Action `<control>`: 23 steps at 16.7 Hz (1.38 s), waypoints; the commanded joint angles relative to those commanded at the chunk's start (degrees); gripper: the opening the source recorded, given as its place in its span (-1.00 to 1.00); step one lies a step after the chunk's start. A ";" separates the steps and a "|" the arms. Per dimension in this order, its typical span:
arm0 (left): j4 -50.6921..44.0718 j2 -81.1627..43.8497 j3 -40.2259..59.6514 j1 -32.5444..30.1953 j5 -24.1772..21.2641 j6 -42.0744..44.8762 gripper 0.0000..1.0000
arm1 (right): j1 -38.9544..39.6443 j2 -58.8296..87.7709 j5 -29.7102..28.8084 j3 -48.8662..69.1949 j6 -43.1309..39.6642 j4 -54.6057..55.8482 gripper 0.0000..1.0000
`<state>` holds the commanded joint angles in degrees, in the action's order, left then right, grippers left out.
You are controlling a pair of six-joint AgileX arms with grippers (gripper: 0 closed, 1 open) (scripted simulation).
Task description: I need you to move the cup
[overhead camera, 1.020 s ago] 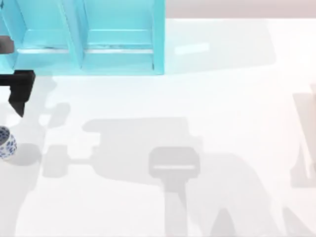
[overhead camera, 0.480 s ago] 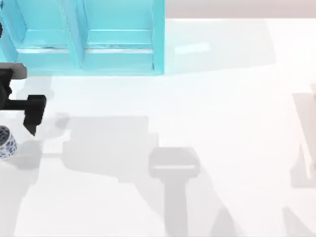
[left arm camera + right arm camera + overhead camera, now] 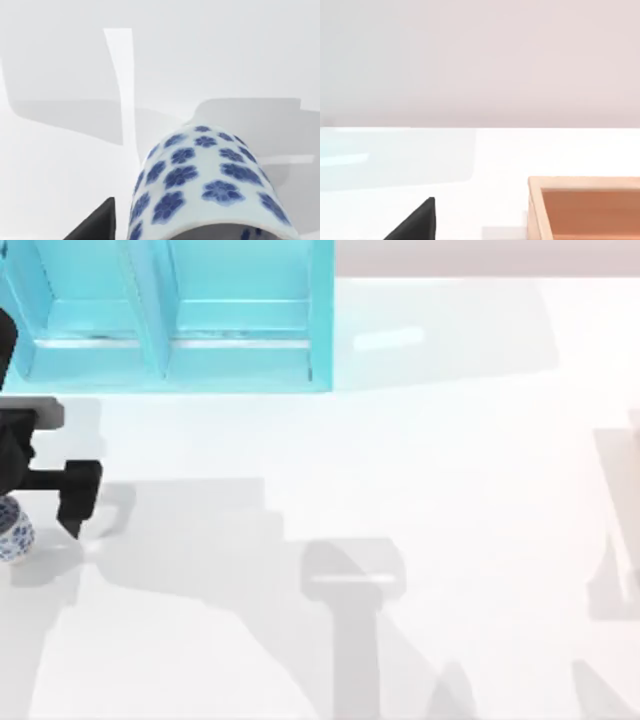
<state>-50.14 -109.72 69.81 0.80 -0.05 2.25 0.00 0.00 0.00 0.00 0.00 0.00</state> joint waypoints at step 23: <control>-0.14 -0.02 0.19 0.07 -0.01 0.19 -1.00 | 0.00 0.00 0.00 0.00 0.00 0.00 1.00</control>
<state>-50.28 -109.75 70.00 0.87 -0.07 2.44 0.00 0.00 0.00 0.00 0.00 0.00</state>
